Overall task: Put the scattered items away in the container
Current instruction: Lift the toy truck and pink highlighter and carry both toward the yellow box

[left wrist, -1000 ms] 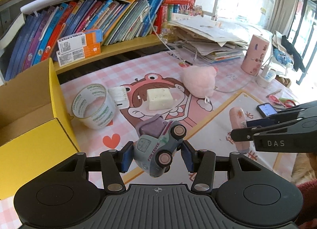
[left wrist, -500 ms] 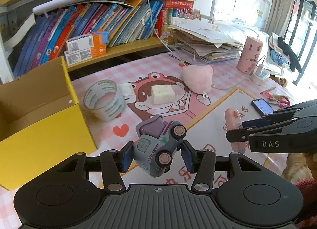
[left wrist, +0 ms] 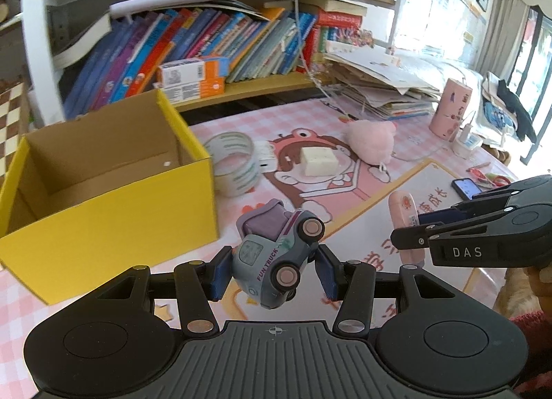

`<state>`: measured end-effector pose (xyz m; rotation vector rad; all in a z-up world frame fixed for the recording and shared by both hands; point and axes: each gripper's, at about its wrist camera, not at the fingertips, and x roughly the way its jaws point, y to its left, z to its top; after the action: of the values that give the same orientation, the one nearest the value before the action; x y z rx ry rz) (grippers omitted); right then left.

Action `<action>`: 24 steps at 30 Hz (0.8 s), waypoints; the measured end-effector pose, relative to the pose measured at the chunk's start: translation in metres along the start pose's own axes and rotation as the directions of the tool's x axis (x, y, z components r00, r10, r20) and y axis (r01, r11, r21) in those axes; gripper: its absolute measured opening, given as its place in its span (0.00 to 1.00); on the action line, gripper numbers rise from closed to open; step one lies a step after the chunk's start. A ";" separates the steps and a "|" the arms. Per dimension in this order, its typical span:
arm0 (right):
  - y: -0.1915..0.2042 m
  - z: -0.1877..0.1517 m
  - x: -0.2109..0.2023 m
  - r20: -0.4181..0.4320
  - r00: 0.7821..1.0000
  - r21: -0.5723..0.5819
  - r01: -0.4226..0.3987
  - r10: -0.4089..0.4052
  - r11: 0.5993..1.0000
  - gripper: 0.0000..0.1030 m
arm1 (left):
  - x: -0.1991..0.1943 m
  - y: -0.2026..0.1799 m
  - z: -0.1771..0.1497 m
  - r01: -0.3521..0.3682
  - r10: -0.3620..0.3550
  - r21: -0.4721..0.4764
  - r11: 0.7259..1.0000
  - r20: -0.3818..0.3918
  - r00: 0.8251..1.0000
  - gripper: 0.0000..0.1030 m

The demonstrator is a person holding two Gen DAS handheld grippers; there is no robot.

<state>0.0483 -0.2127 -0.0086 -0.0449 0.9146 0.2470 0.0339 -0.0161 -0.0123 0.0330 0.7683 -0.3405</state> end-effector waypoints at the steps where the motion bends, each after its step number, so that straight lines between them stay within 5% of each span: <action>1: 0.004 0.001 0.001 0.000 1.000 -0.005 -0.004 0.004 1.000 0.25 | -0.003 0.003 -0.001 -0.005 0.005 -0.004 1.000 0.002 1.000 0.48; 24: 0.071 0.012 0.007 0.014 0.998 -0.113 -0.053 0.055 0.992 0.25 | -0.042 0.059 -0.021 -0.058 0.064 -0.089 0.994 0.059 0.996 0.48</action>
<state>0.0449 -0.1405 -0.0018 -0.1219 0.8848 0.3483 0.0099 0.0548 -0.0038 -0.0358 0.7189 -0.2486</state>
